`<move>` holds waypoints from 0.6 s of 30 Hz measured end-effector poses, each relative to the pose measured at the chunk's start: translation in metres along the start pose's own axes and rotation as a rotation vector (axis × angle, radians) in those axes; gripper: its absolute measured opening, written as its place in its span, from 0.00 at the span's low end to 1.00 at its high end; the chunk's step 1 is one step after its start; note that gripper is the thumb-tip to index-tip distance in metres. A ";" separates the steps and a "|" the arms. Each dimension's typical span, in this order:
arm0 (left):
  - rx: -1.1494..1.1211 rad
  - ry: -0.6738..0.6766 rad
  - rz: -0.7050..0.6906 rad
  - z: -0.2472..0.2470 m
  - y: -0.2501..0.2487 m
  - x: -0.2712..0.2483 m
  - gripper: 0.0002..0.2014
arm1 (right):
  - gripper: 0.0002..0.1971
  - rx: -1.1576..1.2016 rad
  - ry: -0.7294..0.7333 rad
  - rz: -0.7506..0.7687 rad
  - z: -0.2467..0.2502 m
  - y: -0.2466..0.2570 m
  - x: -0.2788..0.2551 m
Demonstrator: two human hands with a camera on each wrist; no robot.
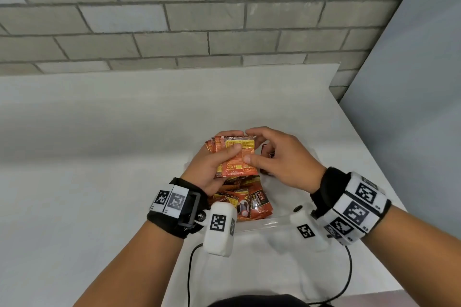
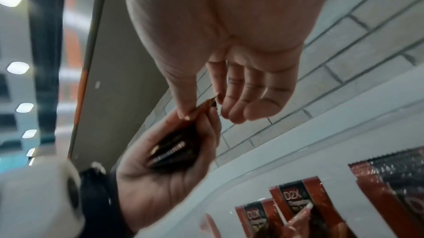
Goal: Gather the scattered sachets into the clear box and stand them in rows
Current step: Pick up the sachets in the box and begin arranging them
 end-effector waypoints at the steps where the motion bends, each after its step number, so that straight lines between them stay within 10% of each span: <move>1: 0.008 0.005 0.007 -0.002 0.001 0.001 0.25 | 0.22 0.049 -0.028 -0.009 0.002 -0.002 -0.001; 8: -0.073 -0.045 0.035 -0.007 0.010 0.004 0.41 | 0.14 0.149 -0.371 0.158 0.027 -0.002 -0.017; 12: -0.100 -0.059 0.006 -0.009 0.006 0.006 0.22 | 0.13 -0.037 -0.171 0.176 0.011 -0.007 -0.022; 18: -0.015 -0.067 -0.037 -0.010 0.002 0.007 0.23 | 0.19 -0.076 -0.125 0.141 0.018 -0.008 -0.025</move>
Point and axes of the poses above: each hand's wrist, its own x-axis towards the middle knuckle, its own z-axis out of the back of the hand, y = z × x, the point moved 5 cm from there along x, towards the middle knuckle, and after that the axes turned 7 degrees about x, right-handed, at the moved point
